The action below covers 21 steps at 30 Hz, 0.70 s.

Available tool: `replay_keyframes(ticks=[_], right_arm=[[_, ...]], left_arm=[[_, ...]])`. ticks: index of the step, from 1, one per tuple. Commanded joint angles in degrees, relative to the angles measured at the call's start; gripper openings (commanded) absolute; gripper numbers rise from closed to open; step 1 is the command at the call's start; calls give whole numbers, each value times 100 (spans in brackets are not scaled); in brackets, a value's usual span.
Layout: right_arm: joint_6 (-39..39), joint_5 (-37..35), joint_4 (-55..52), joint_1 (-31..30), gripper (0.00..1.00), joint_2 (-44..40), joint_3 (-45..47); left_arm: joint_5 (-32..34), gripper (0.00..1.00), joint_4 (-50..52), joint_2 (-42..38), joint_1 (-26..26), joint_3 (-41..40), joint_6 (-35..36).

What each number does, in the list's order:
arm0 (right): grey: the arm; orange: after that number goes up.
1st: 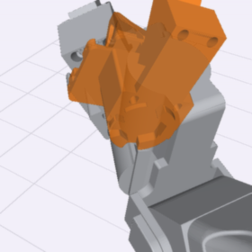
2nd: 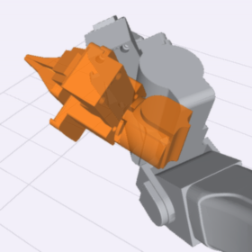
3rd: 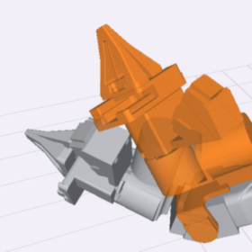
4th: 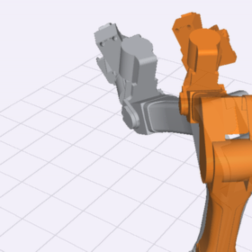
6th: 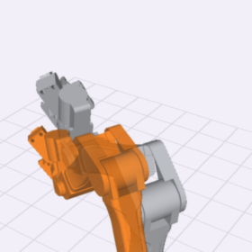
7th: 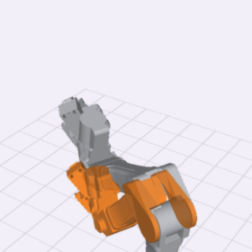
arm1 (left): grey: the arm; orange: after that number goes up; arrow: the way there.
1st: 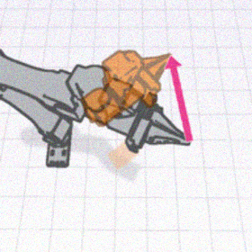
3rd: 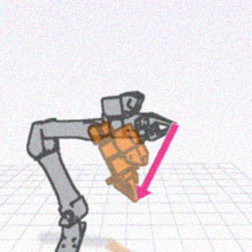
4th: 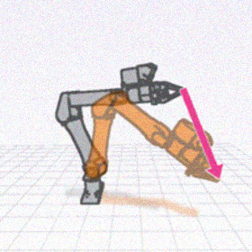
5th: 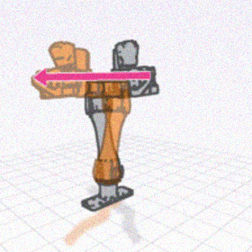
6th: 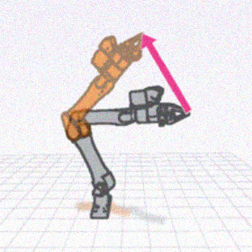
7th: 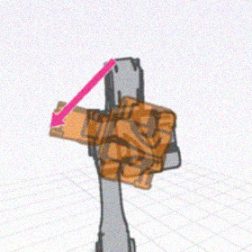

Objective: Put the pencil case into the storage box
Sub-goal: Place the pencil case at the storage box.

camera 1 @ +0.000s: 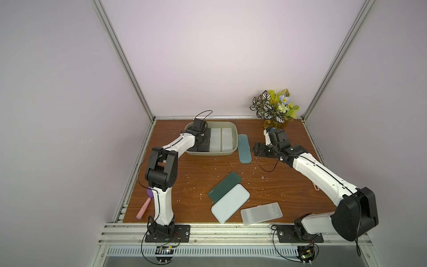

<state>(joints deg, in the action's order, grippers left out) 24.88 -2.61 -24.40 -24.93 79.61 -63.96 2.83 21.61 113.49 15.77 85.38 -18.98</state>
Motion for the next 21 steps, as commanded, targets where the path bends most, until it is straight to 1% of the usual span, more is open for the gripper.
replay_keyframes(ticks=[1, 8, 15, 18, 21], right_arm=[[11, 62, 56, 23, 90, -61, -222], [-10, 42, 41, 23, 90, -86, -196], [-18, 20, 33, 23, 90, -93, -134], [-14, 23, 41, 23, 90, -95, -134], [-16, 12, 41, 25, 90, -90, -134]], left_arm=[[160, 20, 93, -29, -146, 74, -42], [-86, 20, 87, 465, -160, 223, -106], [-126, 19, 81, 925, -170, 299, -110], [-204, 19, 72, 1013, -169, 286, -122], [-164, 19, 27, 884, -171, 192, -130]])
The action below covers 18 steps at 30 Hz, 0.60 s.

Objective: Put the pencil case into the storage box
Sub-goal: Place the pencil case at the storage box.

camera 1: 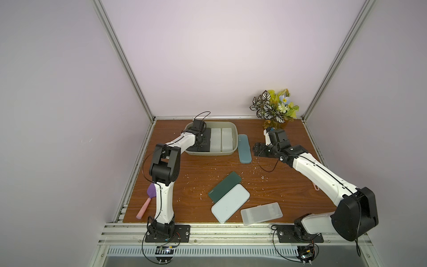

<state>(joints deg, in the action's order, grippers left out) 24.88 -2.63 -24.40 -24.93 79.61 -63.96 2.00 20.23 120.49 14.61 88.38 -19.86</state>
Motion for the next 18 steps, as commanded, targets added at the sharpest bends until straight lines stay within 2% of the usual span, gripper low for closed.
replay_keyframes(ticks=[1, 4, 5, 8, 11, 16, 18], right_arm=[[-17, 10, 41, 23, 90, -99, -134], [-6, 11, 41, 23, 90, -109, -143], [1, -1, 42, 18, 90, -100, -149], [55, -53, 21, 23, 91, -48, -160], [91, -111, -13, 23, 91, 96, -186], [172, 9, 60, 23, 93, 485, -183], [180, 134, 137, 23, 93, 711, -185]], left_arm=[[-66, 19, 163, 116, -55, -127, -31], [14, 25, 173, -195, -54, -163, -3], [50, 30, 190, -331, -55, -163, 2], [130, 52, 262, -848, -47, -163, 0], [159, 64, 316, -1480, -42, -187, 35], [143, 70, 527, -2498, -46, -304, 53], [131, 71, 535, -2894, -46, -726, 43]])
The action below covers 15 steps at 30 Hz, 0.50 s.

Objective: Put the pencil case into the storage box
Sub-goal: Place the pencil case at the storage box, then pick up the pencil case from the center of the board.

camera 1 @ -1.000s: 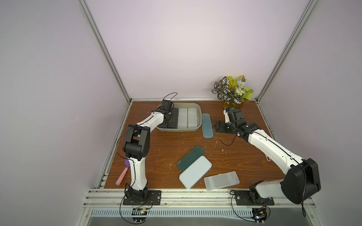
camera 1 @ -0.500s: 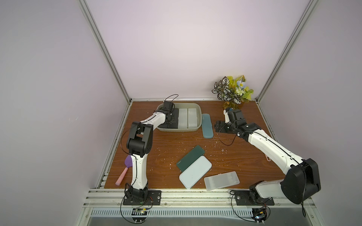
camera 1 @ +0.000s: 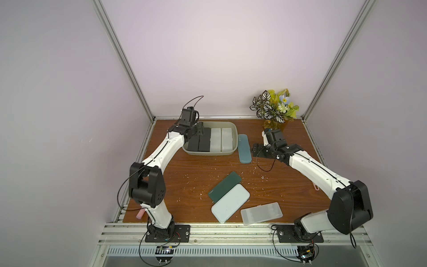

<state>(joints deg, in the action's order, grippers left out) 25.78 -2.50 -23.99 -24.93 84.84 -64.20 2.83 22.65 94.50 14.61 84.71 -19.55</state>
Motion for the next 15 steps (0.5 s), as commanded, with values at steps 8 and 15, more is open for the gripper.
replay_keyframes(ticks=[8, 15], right_arm=[[-327, 72, 650, -183, 99, 797, -204], [-849, -448, 903, -688, 99, 1432, -386]], left_arm=[[154, 77, 400, -1718, -54, -1808, -161], [220, 79, 485, -2316, -62, -2484, -280]])
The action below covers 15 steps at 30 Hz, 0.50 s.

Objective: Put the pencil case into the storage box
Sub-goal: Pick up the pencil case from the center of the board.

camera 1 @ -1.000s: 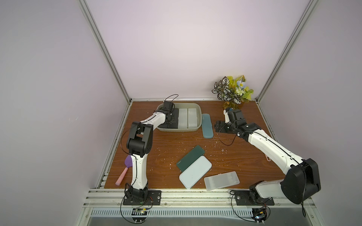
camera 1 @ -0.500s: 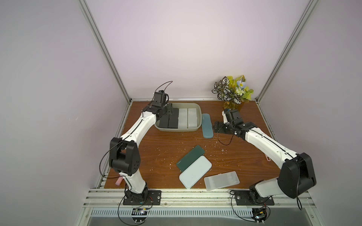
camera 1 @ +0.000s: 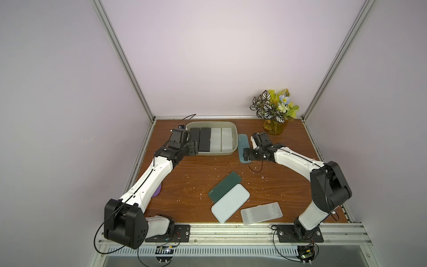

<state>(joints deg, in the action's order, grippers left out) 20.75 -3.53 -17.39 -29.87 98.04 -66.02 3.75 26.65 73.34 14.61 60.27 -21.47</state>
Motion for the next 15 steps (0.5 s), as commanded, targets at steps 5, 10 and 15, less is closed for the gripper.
replay_keyframes(ticks=[5, 10, 15], right_arm=[[-628, -955, 841, -469, 99, 300, -74], [-665, -1276, 1008, -511, 99, 620, -262], [-518, -1354, 843, -511, 99, 1044, -599]], left_arm=[[175, 80, 167, -330, -68, -113, -54], [183, 80, 195, -358, -81, -112, -54], [196, 80, 222, -333, -85, -65, -30]])
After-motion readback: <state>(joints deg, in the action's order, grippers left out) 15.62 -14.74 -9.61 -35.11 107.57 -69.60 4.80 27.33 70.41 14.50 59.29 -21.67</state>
